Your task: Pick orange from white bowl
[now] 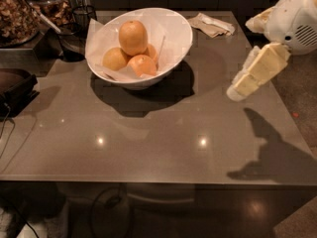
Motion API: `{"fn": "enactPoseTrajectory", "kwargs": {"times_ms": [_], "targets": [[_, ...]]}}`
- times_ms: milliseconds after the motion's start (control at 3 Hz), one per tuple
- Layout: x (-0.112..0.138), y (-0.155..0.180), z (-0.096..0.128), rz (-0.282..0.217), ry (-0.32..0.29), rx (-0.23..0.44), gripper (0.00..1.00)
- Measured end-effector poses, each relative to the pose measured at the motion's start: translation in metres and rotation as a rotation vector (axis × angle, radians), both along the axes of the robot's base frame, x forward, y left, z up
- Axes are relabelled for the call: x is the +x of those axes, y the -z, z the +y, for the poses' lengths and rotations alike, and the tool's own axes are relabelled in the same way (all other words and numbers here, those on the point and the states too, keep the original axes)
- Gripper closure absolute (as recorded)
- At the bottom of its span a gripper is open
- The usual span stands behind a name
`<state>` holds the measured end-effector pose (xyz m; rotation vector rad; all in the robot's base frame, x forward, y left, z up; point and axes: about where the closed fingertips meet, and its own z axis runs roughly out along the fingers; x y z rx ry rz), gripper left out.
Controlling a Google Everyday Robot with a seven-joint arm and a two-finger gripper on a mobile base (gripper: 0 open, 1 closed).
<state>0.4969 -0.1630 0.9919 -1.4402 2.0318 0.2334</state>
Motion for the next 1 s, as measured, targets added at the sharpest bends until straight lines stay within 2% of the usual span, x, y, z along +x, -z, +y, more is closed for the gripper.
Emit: {"fn": "enactPoseTrajectory", "kwargs": {"times_ms": [333, 667, 1000], "targets": [[0.034, 0.002, 0.042, -0.068, -0.068, 0.068, 0.0], [0.055, 0.001, 0.08, -0.103, -0.165, 0.065, 0.0], [0.055, 0.0, 0.083, -0.105, -0.172, 0.065, 0.0]]}}
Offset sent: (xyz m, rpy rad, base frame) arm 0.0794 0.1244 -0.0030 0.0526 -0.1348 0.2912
